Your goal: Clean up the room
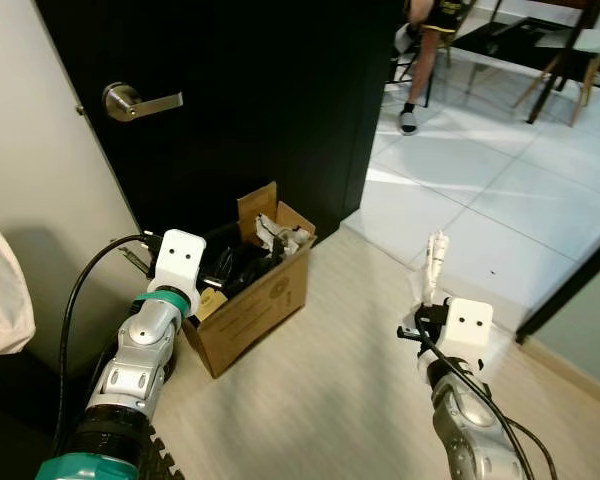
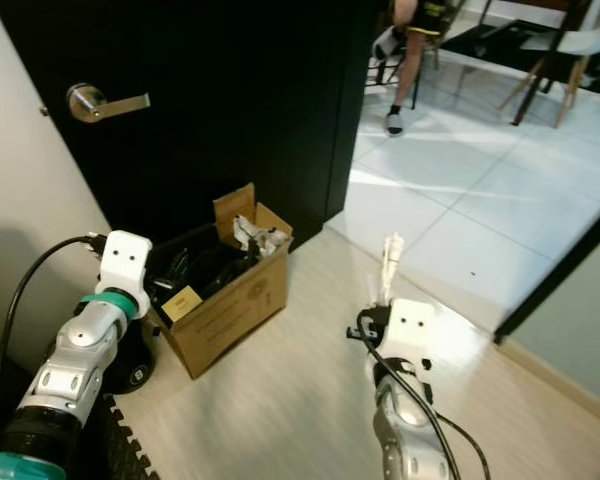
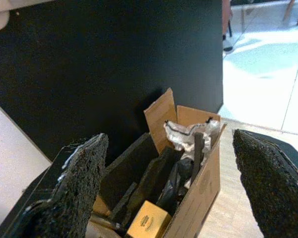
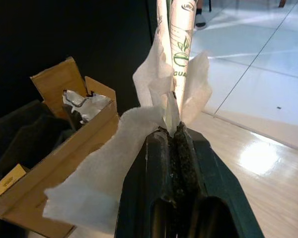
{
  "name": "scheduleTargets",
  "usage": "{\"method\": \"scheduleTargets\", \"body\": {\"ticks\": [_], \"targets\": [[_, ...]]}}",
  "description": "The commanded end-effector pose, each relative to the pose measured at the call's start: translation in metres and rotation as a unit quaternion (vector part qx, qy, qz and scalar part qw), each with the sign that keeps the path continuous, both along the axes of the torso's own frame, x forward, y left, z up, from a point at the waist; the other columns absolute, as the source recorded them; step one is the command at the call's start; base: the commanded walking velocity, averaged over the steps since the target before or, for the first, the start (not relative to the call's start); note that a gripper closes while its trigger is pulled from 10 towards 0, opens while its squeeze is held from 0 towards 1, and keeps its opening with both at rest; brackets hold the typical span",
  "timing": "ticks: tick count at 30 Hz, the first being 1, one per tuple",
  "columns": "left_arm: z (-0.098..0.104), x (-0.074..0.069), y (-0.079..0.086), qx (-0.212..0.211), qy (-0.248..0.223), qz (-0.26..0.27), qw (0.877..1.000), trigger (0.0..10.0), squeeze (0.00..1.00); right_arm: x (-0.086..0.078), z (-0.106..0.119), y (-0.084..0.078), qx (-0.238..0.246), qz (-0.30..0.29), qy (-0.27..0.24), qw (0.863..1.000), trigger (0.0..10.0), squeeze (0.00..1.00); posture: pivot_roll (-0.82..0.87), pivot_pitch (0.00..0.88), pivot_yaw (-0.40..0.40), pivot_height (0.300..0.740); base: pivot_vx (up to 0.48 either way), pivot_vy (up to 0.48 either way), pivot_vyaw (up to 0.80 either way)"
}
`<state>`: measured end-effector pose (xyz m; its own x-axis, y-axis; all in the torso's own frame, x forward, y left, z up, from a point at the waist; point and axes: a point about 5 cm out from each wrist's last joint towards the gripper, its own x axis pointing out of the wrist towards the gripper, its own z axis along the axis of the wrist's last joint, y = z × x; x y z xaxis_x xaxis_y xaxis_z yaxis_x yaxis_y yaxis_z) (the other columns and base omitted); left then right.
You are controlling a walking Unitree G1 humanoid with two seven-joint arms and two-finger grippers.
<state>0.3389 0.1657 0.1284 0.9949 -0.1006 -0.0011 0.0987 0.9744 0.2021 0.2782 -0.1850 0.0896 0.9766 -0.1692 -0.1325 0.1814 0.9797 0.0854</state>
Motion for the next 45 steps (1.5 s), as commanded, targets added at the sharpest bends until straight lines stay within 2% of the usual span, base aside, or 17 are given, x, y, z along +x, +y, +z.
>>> {"method": "scheduleTargets", "body": {"ticks": [1, 22, 32, 45], "targets": [[-0.001, -0.001, 0.001, -0.003, 0.003, 0.001, 1.0, 10.0, 0.0, -0.002, -0.004, 0.0, 0.006, -0.004, 0.011, 1.0, 10.0, 0.0, 0.04, 0.0, 0.106, 0.74, 0.307, 0.0, 0.0], [-0.003, -0.002, 0.0, -0.011, 0.003, 0.003, 1.0, 10.0, 0.0, 0.001, -0.004, -0.002, 0.004, 0.008, 0.017, 1.0, 10.0, 0.0, 0.03, 0.0, 0.076, 0.74, 0.307, 0.0, 0.0], [-0.009, -0.012, -0.004, -0.016, 0.007, 0.003, 1.0, 10.0, 0.0, -0.002, -0.009, 0.001, 0.015, 0.017, 0.032, 0.999, 10.0, 0.0, 0.04, 0.0, 0.037, 0.74, 0.314, 0.0, 0.0], [-0.013, -0.023, 0.012, -0.014, 0.01, 0.03, 0.999, 10.0, 0.0, 0.006, -0.008, 0.005, 0.019, 0.042, 0.041, 0.998, 10.0, 0.0, 0.07, 0.021, -0.003, 0.74, 0.314, 0.0, 0.0]]}}
